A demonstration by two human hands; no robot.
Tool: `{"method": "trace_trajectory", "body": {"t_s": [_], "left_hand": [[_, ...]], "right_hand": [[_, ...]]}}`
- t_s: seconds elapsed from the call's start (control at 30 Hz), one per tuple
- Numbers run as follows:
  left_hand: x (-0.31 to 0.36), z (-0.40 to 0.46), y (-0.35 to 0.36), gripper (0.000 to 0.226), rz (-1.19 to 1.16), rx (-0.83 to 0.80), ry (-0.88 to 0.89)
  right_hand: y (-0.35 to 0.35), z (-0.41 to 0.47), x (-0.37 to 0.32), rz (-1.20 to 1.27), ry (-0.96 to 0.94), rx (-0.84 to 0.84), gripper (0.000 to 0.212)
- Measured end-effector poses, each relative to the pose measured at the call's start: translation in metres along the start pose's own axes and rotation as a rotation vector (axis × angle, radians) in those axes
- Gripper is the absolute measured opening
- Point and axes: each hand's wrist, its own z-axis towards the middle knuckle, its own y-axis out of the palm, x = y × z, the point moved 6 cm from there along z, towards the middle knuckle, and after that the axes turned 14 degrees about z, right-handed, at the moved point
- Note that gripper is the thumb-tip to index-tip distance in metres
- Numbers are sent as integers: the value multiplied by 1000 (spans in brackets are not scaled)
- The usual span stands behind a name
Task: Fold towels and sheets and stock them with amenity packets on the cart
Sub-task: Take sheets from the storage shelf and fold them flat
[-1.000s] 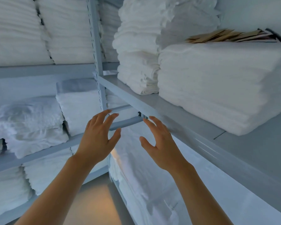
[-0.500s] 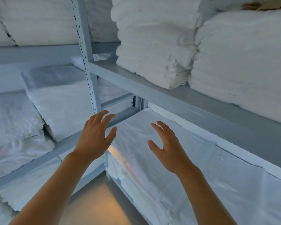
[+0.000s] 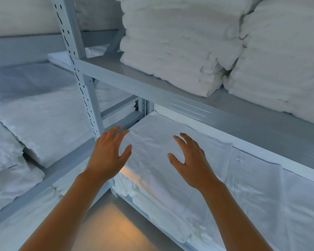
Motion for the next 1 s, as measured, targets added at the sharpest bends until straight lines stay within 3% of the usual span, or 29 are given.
{"method": "trace_trajectory", "body": {"t_s": [0.63, 1.0], "left_hand": [[7, 73, 72, 56, 20, -91, 52], [-58, 117, 168, 65, -43, -272, 239]], "right_hand": [[28, 63, 74, 17, 154, 82, 71], [121, 83, 101, -69, 431, 61, 70]]}}
